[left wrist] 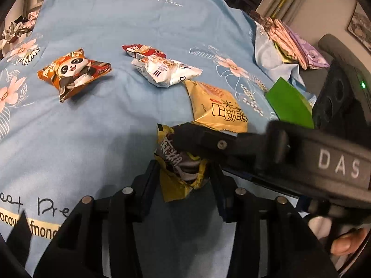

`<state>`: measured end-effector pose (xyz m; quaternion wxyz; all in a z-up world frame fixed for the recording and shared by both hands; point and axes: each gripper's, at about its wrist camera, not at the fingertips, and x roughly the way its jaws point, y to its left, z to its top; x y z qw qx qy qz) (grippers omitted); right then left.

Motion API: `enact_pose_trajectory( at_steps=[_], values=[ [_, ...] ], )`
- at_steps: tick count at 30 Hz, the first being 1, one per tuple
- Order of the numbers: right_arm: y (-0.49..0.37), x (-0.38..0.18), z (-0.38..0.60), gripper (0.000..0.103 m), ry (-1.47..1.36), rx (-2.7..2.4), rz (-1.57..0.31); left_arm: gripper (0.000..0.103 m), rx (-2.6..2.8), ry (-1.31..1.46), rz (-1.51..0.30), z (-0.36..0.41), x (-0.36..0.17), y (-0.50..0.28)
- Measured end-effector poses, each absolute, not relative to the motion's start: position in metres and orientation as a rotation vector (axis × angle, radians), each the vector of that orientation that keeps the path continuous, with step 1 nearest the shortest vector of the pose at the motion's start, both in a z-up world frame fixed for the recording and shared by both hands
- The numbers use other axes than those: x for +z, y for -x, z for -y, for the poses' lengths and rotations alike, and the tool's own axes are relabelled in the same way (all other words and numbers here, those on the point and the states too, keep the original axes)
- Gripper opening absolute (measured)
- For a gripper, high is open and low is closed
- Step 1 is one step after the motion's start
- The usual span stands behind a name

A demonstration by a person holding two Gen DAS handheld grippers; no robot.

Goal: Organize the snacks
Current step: 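Carry the sesame bag into the green box and open the left gripper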

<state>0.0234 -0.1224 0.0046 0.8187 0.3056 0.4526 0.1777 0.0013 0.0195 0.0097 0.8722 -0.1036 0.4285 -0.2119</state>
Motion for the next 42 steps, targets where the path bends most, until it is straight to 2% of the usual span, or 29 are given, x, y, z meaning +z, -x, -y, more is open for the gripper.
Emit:
enact_pose_trajectory(
  at_steps=[3,6,11,14,17,19,21,22,23,24,26,32,34,35,37,38,39,40,42],
  values=[
    [-0.019,0.007,0.128,0.047,-0.687,0.399,-0.945,0.041,-0.452,0.208,-0.866,-0.022,0.021,0.006],
    [-0.012,0.019,0.136,0.044,-0.684,0.404,-0.915,0.028,-0.481,0.209,-0.846,-0.019,0.033,0.013],
    [0.008,0.052,0.154,0.043,-0.610,0.413,-0.790,0.030,-0.513,0.124,-0.812,0.006,0.045,0.017],
    [0.011,0.056,0.164,0.031,-0.605,0.409,-0.778,0.026,-0.548,0.129,-0.835,0.019,0.042,0.014],
    [0.008,0.052,0.169,0.031,-0.555,0.351,-0.806,0.025,-0.532,0.067,-0.883,0.028,0.029,0.010],
    [0.006,0.048,0.173,0.032,-0.523,0.261,-0.822,0.034,-0.472,0.058,-0.897,0.025,0.019,0.007],
    [0.004,0.043,0.178,0.037,-0.562,0.274,-0.852,0.061,-0.413,0.106,-0.916,0.017,0.011,0.002],
    [0.002,0.041,0.180,0.041,-0.587,0.295,-0.870,0.068,-0.407,0.122,-0.911,0.014,0.011,0.001],
    [0.002,0.039,0.182,0.055,-0.609,0.304,-0.880,0.079,-0.405,0.139,-0.898,0.011,0.011,0.001],
    [0.003,0.038,0.184,0.071,-0.621,0.296,-0.882,0.086,-0.393,0.142,-0.889,0.011,0.013,0.001],
    [0.003,0.036,0.186,0.083,-0.643,0.253,-0.878,0.088,-0.386,0.129,-0.877,0.013,0.016,0.001],
    [-0.007,0.022,0.185,0.083,-0.698,0.275,-0.933,0.091,-0.461,-0.004,-0.845,0.041,0.018,-0.001],
    [-0.013,0.015,0.183,0.083,-0.717,0.266,-0.959,0.087,-0.491,0.031,-0.879,0.042,0.011,-0.008],
    [-0.016,0.012,0.184,0.083,-0.729,0.266,-0.969,0.082,-0.491,0.056,-0.898,0.042,0.008,-0.013],
    [-0.022,0.005,0.184,0.082,-0.749,0.259,-0.998,0.081,-0.491,0.074,-0.896,0.042,0.007,-0.019],
    [-0.024,0.004,0.184,0.079,-0.749,0.255,-0.997,0.067,-0.509,0.088,-0.893,0.042,0.008,-0.022],
    [-0.025,0.005,0.182,0.066,-0.731,0.251,-0.990,0.039,-0.546,0.102,-0.895,0.043,0.008,-0.024],
    [-0.026,0.007,0.180,0.056,-0.709,0.250,-0.981,0.030,-0.575,0.110,-0.903,0.045,0.008,-0.025],
    [-0.027,0.011,0.178,0.050,-0.680,0.246,-0.964,0.026,-0.569,0.096,-0.902,0.047,0.008,-0.024]
  ],
)
